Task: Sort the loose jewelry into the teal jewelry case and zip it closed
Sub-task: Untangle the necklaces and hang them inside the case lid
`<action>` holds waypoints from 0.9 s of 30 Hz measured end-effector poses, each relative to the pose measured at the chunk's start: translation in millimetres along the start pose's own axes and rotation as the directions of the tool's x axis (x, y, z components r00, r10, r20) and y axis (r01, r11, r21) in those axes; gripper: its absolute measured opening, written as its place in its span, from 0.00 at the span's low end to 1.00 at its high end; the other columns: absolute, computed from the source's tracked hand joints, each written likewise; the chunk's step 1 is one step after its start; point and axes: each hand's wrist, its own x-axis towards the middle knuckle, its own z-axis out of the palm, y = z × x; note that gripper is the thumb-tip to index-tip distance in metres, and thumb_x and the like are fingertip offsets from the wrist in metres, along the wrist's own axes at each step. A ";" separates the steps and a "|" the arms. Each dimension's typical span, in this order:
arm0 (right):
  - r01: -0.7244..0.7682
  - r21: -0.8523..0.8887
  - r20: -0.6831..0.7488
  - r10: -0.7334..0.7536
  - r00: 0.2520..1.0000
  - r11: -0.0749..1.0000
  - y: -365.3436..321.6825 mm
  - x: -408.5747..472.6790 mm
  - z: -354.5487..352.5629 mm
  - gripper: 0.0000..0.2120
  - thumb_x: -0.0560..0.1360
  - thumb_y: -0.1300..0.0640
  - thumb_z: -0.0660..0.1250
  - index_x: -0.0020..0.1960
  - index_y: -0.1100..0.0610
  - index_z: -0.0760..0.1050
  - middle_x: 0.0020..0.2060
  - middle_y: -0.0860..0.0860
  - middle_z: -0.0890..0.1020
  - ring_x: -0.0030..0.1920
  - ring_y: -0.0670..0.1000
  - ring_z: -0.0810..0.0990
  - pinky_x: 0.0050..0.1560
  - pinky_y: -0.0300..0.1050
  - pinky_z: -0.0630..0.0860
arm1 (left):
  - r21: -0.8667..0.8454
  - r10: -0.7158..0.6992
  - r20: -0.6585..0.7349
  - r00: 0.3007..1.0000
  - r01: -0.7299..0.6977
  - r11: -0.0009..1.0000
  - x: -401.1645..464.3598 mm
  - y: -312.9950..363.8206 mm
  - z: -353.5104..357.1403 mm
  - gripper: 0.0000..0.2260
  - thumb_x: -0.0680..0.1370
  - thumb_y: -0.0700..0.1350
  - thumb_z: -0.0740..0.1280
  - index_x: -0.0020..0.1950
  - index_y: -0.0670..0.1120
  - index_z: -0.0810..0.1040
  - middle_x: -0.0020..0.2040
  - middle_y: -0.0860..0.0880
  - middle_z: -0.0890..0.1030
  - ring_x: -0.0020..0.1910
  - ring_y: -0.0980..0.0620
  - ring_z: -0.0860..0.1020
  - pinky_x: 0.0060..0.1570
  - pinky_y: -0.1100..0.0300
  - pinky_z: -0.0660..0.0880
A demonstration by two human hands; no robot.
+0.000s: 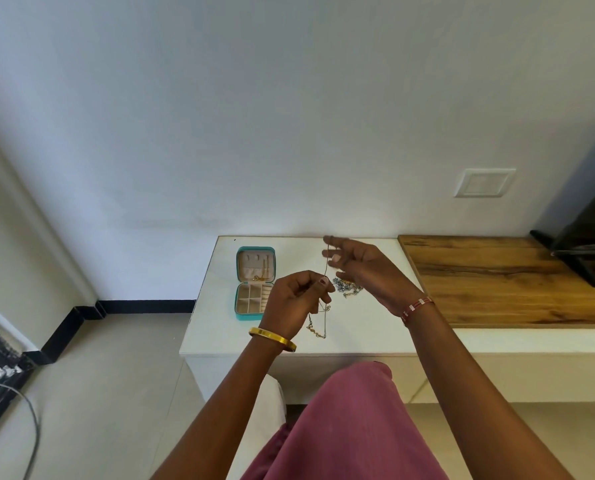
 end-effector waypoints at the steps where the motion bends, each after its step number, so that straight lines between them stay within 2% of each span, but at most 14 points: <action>1: -0.026 -0.026 0.011 0.026 1.000 0.999 3.3 -0.1 -0.6 0.15 0.78 0.61 0.59 0.64 0.54 0.71 0.60 0.53 0.78 0.60 0.49 0.76 0.60 0.45 0.72 | -0.019 -0.003 0.000 1.000 0.003 1.000 0.4 1.1 -0.5 0.12 0.77 0.38 0.61 0.36 0.49 0.78 0.27 0.56 0.79 0.25 0.60 0.72 0.30 0.69 0.71; 4: -0.091 -0.033 0.096 0.094 0.991 0.995 10.4 -4.5 -1.7 0.12 0.78 0.61 0.59 0.58 0.56 0.76 0.50 0.53 0.82 0.50 0.48 0.80 0.57 0.45 0.74 | -0.148 -0.059 -0.003 0.998 0.058 0.987 2.5 4.0 -1.5 0.13 0.77 0.36 0.60 0.37 0.47 0.79 0.27 0.54 0.79 0.25 0.58 0.72 0.31 0.68 0.72; 6: -0.115 0.062 0.178 0.103 0.979 0.991 13.7 -9.0 -0.4 0.10 0.78 0.62 0.59 0.50 0.57 0.79 0.43 0.52 0.83 0.46 0.48 0.82 0.59 0.50 0.73 | -0.258 -0.113 0.008 0.994 0.111 0.960 3.7 6.3 -1.6 0.13 0.77 0.35 0.60 0.36 0.45 0.79 0.26 0.53 0.79 0.25 0.57 0.72 0.31 0.67 0.72; 8: -0.138 0.184 0.225 0.094 0.970 0.973 14.9 -12.5 0.7 0.11 0.78 0.63 0.59 0.44 0.58 0.80 0.39 0.51 0.83 0.45 0.51 0.82 0.61 0.55 0.72 | -0.339 -0.156 0.017 0.988 0.153 0.928 4.1 8.0 -2.5 0.15 0.77 0.35 0.59 0.34 0.46 0.79 0.26 0.52 0.79 0.25 0.57 0.72 0.29 0.68 0.73; 10: -0.142 0.224 0.235 0.088 0.968 0.964 15.1 -14.8 1.3 0.10 0.77 0.64 0.61 0.44 0.58 0.80 0.40 0.52 0.84 0.47 0.54 0.82 0.63 0.56 0.71 | -0.384 -0.185 0.023 0.983 0.179 0.906 4.5 8.4 -3.9 0.18 0.77 0.35 0.59 0.32 0.47 0.80 0.26 0.51 0.79 0.26 0.55 0.73 0.29 0.68 0.73; 14: -0.107 0.124 0.205 0.080 0.976 0.987 16.2 -17.5 2.4 0.06 0.73 0.63 0.66 0.48 0.59 0.81 0.46 0.58 0.83 0.52 0.55 0.81 0.64 0.55 0.71 | -0.389 -0.216 0.035 0.976 0.213 0.896 4.1 7.0 -5.4 0.17 0.77 0.36 0.58 0.33 0.46 0.80 0.26 0.51 0.78 0.27 0.54 0.73 0.28 0.67 0.72; 19: -0.045 0.017 0.129 0.043 0.991 0.999 17.2 -18.7 5.5 0.03 0.71 0.65 0.69 0.41 0.59 0.81 0.40 0.59 0.83 0.45 0.53 0.79 0.60 0.56 0.73 | -0.393 -0.260 0.041 0.965 0.255 0.884 4.1 5.5 -7.3 0.12 0.78 0.35 0.58 0.38 0.41 0.78 0.25 0.50 0.79 0.23 0.55 0.73 0.27 0.66 0.73; 23: -0.053 0.125 0.122 0.038 0.992 0.991 15.0 -18.4 6.6 0.05 0.72 0.65 0.67 0.39 0.59 0.80 0.36 0.54 0.82 0.42 0.52 0.80 0.57 0.52 0.75 | -0.371 -0.324 -0.006 0.946 0.299 0.879 6.5 1.8 -10.7 0.13 0.78 0.36 0.59 0.37 0.42 0.78 0.24 0.51 0.78 0.23 0.56 0.75 0.28 0.67 0.75; 27: -0.062 0.214 0.111 0.039 0.993 0.975 9.7 -16.9 6.7 0.04 0.73 0.67 0.65 0.41 0.62 0.78 0.34 0.57 0.80 0.36 0.52 0.79 0.50 0.47 0.78 | -0.241 -0.363 -0.101 0.926 0.332 0.912 6.3 -3.9 -14.6 0.11 0.77 0.39 0.62 0.37 0.44 0.78 0.25 0.53 0.80 0.26 0.57 0.78 0.30 0.69 0.77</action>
